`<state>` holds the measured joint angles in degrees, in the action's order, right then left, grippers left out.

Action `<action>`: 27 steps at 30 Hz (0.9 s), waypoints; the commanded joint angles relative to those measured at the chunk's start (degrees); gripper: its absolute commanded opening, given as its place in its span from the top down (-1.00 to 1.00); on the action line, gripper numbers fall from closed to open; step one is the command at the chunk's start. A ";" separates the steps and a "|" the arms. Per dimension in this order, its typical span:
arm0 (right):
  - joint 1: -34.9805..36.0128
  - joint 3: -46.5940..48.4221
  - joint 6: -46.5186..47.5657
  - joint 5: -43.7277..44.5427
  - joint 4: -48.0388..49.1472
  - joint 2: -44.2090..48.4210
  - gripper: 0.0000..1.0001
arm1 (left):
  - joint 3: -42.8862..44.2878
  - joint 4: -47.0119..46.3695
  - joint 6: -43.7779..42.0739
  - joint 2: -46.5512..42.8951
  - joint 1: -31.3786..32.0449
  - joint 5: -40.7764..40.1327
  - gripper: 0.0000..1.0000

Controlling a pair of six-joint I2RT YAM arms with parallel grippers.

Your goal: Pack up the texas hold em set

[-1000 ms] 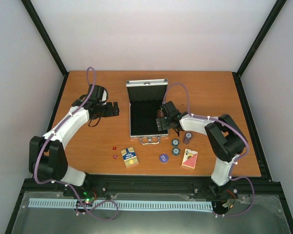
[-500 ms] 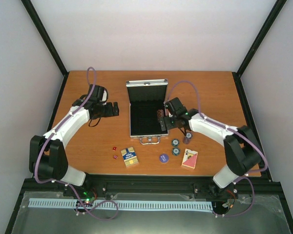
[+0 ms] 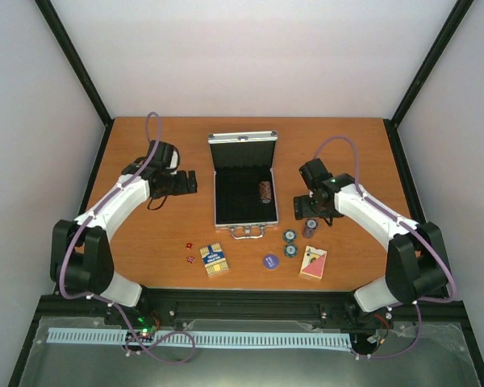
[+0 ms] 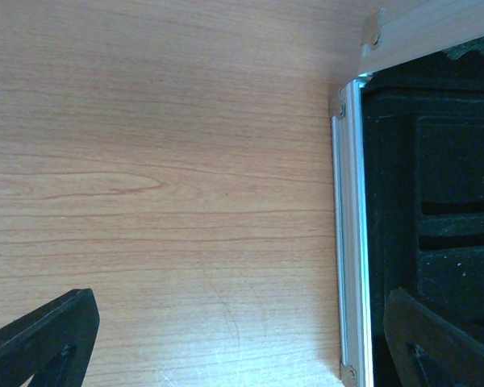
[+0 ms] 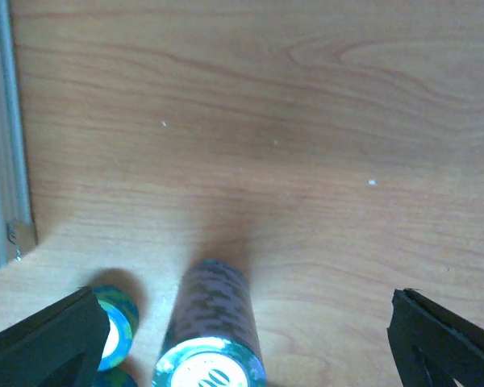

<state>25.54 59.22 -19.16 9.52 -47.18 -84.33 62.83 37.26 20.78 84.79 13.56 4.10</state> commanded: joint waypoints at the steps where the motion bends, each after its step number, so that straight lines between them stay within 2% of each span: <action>1: -1.77 -0.24 0.28 -3.85 -5.46 0.61 -0.91 | 1.25 -0.13 -1.27 1.50 0.24 0.31 -0.99; 9: -1.95 -1.34 0.41 -7.38 -5.66 -1.97 -0.87 | 3.40 -0.26 -0.87 4.02 0.24 1.48 -1.00; 17: -2.20 -3.74 -0.29 -8.47 -4.55 -1.97 -0.85 | 4.30 -2.69 1.61 6.98 0.58 6.72 -0.97; 27: -2.95 -4.25 -0.06 -10.64 -2.60 -2.36 -0.61 | 7.68 -4.30 3.69 11.55 4.54 9.35 -0.89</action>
<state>23.31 55.00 -19.27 0.27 -50.70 -86.21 67.16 34.96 22.70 94.98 16.64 11.25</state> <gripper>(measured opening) 0.823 0.950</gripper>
